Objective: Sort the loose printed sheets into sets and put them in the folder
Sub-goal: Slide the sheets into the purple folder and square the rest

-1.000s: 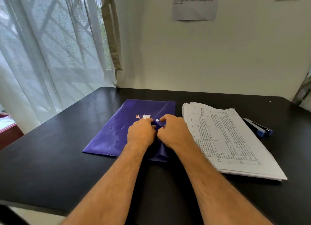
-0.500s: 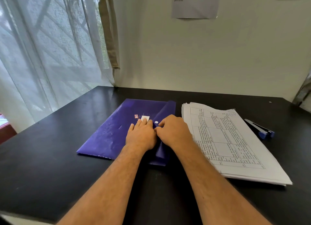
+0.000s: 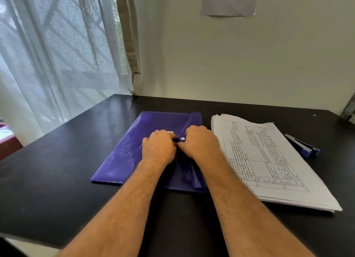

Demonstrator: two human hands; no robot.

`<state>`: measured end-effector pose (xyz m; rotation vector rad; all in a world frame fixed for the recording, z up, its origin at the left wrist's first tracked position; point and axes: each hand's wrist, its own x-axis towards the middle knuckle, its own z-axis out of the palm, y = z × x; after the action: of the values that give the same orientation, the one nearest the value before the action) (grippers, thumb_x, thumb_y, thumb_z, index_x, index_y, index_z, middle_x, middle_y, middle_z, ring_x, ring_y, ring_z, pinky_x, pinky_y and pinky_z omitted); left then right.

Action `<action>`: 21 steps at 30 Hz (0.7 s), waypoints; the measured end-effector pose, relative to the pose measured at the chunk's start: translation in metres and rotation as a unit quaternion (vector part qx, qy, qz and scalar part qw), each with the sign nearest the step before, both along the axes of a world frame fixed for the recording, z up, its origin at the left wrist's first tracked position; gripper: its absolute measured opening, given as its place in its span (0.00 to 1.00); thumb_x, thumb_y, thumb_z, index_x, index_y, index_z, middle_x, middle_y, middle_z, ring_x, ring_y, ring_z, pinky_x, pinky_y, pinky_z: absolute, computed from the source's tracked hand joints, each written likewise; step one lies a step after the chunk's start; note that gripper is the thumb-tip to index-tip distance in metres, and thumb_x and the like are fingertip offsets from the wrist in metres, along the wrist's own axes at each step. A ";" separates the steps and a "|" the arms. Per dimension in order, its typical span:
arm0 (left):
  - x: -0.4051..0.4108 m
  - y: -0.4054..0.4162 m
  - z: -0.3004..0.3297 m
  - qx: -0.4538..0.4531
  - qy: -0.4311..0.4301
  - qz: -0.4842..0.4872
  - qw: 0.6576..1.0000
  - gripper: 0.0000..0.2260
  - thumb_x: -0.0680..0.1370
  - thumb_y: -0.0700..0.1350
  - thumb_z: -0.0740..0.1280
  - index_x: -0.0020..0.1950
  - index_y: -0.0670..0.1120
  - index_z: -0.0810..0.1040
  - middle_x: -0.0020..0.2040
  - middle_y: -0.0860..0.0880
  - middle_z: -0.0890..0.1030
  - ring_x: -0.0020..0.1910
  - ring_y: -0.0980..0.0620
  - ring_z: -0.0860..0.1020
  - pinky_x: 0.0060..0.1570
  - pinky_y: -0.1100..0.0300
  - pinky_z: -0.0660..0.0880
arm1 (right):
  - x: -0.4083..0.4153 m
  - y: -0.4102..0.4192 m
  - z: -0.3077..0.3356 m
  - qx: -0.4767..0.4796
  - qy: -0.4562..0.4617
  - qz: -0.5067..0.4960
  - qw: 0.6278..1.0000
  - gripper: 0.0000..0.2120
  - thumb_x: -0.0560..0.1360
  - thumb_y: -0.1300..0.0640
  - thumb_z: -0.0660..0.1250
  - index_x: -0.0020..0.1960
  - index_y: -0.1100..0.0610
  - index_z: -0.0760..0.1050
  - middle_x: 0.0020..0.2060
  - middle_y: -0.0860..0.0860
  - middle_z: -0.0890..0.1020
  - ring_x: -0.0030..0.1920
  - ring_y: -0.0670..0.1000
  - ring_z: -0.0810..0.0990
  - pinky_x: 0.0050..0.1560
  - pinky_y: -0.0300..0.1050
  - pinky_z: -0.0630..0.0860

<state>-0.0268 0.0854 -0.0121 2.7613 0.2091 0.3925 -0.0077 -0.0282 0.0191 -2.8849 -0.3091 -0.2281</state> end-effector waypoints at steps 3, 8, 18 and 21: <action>0.001 0.004 0.001 -0.043 0.002 0.007 0.999 0.17 0.79 0.42 0.62 0.61 0.60 0.81 0.56 0.55 0.83 0.62 0.50 0.75 0.61 0.50 0.65 | 0.005 0.005 0.001 -0.021 -0.013 0.011 1.000 0.08 0.80 0.53 0.67 0.55 0.57 0.76 0.39 0.52 0.74 0.39 0.51 0.74 0.41 0.45 0.73; 0.004 -0.002 -0.004 -0.025 0.011 -0.003 1.000 0.15 0.80 0.59 0.63 0.65 0.58 0.78 0.65 0.49 0.75 0.64 0.47 0.73 0.64 0.46 0.67 | 0.013 0.000 -0.004 0.025 -0.042 -0.011 0.999 0.06 0.79 0.55 0.68 0.51 0.59 0.78 0.42 0.54 0.78 0.41 0.53 0.76 0.41 0.44 0.72; 0.003 -0.011 -0.003 0.004 0.060 0.061 0.996 0.47 0.59 0.83 0.59 0.67 0.52 0.74 0.69 0.46 0.74 0.73 0.42 0.67 0.73 0.35 0.59 | 0.019 -0.056 0.004 0.383 0.008 -0.106 0.918 0.02 0.76 0.61 0.66 0.44 0.58 0.77 0.35 0.50 0.77 0.35 0.47 0.74 0.31 0.38 0.68; 0.002 -0.012 0.000 -0.033 0.027 0.056 0.998 0.32 0.66 0.72 0.67 0.63 0.54 0.75 0.61 0.50 0.80 0.65 0.45 0.74 0.64 0.43 0.70 | 0.014 -0.060 0.004 0.371 0.015 -0.103 0.923 0.13 0.75 0.60 0.68 0.57 0.53 0.71 0.45 0.49 0.75 0.40 0.46 0.74 0.33 0.37 0.66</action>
<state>-0.0251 0.0736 -0.0118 2.7056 0.3846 0.3338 0.0067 -0.0886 0.0231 -2.1565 0.0860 -0.2667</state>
